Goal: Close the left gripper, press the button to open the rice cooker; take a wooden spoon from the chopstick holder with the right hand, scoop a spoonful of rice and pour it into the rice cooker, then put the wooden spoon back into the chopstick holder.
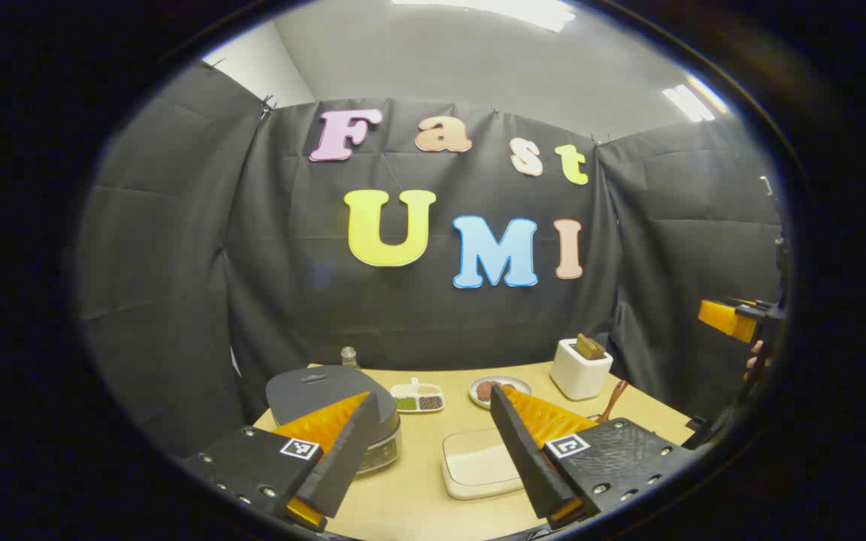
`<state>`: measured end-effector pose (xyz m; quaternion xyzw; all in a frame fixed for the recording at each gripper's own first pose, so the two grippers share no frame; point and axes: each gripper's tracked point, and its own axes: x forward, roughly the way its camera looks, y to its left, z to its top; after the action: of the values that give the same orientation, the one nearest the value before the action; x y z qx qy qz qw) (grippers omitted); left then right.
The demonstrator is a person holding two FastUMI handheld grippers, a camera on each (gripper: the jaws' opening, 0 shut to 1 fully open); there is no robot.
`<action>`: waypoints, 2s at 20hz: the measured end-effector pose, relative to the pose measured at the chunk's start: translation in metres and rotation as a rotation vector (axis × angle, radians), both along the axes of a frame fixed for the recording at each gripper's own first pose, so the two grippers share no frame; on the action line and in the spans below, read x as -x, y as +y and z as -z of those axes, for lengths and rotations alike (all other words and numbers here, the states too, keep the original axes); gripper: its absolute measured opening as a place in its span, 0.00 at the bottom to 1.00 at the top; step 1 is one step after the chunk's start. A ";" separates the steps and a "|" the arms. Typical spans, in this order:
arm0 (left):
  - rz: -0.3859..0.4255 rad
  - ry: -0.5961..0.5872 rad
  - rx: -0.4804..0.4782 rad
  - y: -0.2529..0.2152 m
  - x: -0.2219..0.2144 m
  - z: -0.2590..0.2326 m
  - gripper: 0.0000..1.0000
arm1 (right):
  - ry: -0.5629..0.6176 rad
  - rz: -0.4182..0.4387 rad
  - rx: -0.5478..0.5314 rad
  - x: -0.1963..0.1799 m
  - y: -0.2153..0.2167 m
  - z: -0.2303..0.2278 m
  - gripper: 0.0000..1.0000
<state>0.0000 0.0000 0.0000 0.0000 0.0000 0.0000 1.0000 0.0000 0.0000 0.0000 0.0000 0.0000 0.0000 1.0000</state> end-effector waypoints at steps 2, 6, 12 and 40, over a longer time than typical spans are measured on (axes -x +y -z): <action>-0.003 0.003 0.002 0.002 0.001 0.002 0.93 | 0.016 -0.005 -0.009 0.001 0.002 0.003 0.97; -0.018 -0.009 -0.004 0.005 0.007 0.001 0.93 | 0.026 -0.020 -0.054 0.003 0.005 0.003 0.97; -0.061 -0.007 -0.010 0.010 0.014 0.010 0.93 | 0.026 -0.019 -0.017 0.008 0.002 0.008 0.97; -0.078 0.100 0.106 0.076 0.020 0.044 0.02 | 0.090 -0.009 -0.025 0.017 0.030 0.021 0.97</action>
<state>-0.0205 0.0763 -0.0439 -0.0529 0.0499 0.0388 0.9966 -0.0171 0.0300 -0.0206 0.0124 0.0449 0.0047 0.9989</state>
